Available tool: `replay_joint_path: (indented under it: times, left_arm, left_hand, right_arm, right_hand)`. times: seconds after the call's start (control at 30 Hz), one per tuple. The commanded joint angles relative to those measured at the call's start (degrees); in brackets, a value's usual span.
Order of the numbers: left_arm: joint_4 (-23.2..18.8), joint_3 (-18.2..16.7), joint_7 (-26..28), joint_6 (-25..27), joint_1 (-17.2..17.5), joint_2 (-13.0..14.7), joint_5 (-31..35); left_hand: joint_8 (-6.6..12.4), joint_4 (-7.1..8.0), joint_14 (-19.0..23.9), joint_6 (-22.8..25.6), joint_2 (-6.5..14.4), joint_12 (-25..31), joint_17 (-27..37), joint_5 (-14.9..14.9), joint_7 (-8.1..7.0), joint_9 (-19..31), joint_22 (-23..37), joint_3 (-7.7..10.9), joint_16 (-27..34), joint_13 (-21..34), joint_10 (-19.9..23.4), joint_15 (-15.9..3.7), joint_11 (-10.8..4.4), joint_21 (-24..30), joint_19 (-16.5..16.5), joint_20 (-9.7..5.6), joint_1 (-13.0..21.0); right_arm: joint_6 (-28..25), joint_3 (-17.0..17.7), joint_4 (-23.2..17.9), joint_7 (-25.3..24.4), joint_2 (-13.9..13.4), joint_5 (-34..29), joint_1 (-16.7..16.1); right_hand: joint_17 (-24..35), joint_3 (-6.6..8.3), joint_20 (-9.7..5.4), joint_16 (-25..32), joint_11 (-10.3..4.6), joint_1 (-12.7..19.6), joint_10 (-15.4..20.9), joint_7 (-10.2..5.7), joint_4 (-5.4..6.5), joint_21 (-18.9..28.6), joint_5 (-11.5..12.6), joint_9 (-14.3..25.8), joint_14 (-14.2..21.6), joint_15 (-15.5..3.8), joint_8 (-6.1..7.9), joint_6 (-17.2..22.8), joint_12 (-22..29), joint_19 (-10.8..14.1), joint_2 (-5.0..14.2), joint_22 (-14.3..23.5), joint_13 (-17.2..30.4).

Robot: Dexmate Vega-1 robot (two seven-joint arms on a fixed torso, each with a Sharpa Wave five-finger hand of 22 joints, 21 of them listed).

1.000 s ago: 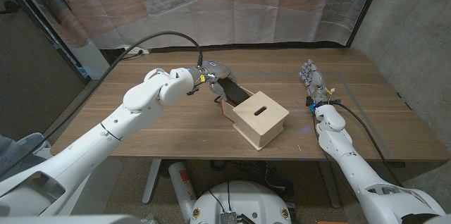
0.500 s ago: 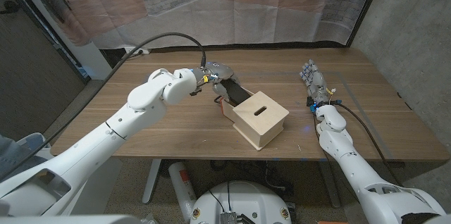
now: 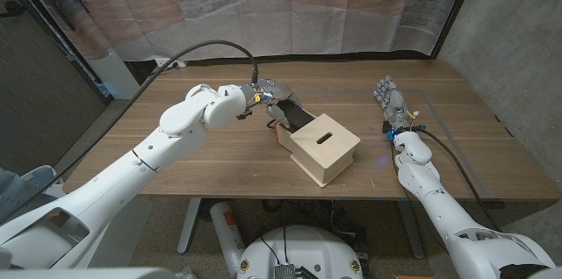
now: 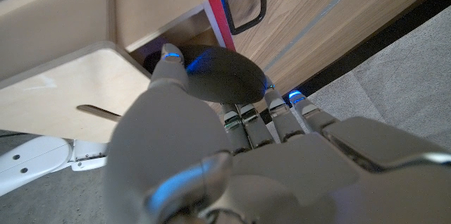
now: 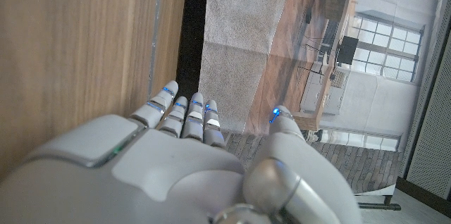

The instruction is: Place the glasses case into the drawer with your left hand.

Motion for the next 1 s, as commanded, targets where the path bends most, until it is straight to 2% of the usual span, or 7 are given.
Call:
replay_joint_path:
  times: [0.03,0.37,0.67,1.0]
  left_arm:
    - [-0.1,-0.4,-0.5,0.0,0.2,0.5,-0.7]
    - [-0.4,-0.6,-1.2,0.2,0.2,0.7,-1.2]
    - [-0.3,-1.0,-1.0,0.1,0.1,0.7,-2.1]
    - [0.2,-2.4,2.0,0.6,1.2,0.7,-3.4]
  left_hand:
    - [-0.28,1.23,-2.4,-4.0,-0.9,-0.2,0.2,1.3,0.27,0.3,0.3,-1.08,-0.2,0.3,-4.2,-4.34,0.75,-0.1,-0.7,1.27,-2.3]
    - [-0.19,2.48,-5.9,-7.3,-1.6,0.0,0.3,2.3,0.87,0.3,0.4,-2.76,-0.3,0.4,-8.3,-3.20,2.89,-0.2,-2.1,2.45,-5.0]
    - [-0.22,3.40,-7.6,-9.3,-2.0,0.2,0.4,2.9,1.78,0.3,0.4,-3.93,-0.3,0.5,-10.2,-2.55,3.65,-0.2,-2.9,3.09,-7.0]
    - [-0.30,3.97,-8.4,-11.0,-1.7,0.3,0.4,3.4,2.39,0.4,0.5,-4.32,-0.1,0.5,-11.5,-2.15,4.37,0.0,-3.0,3.36,-7.9]
  right_arm:
    - [-0.1,-0.1,0.4,0.3,0.1,-0.1,0.2]
    - [-0.3,-0.2,0.4,0.3,0.1,-0.3,0.5]
    - [-0.4,-0.1,0.3,0.2,0.1,-0.3,0.6]
    - [-0.9,-0.3,-0.1,-0.2,0.0,-0.5,0.4]
  right_hand:
    - [0.1,0.09,-0.41,-0.1,-0.36,0.1,0.4,-0.04,-0.25,-0.2,0.1,0.3,0.3,-0.05,0.09,0.1,-0.1,0.4,0.67,0.3,0.2]
    - [0.1,0.08,-0.39,-0.1,-0.40,0.1,0.4,0.01,-0.27,-0.2,0.1,0.3,0.4,-0.05,0.12,0.2,-0.1,0.4,0.67,0.3,0.2]
    - [0.1,0.08,-0.38,-0.1,-0.41,0.1,0.4,0.01,-0.28,-0.2,0.1,0.3,0.4,-0.02,0.10,0.1,-0.1,0.4,0.69,0.3,0.2]
    - [0.1,0.08,-0.35,-0.1,-0.49,0.1,0.4,-0.09,-0.31,-0.2,0.1,0.3,0.4,-0.06,0.10,0.1,-0.1,0.5,0.71,0.3,0.2]
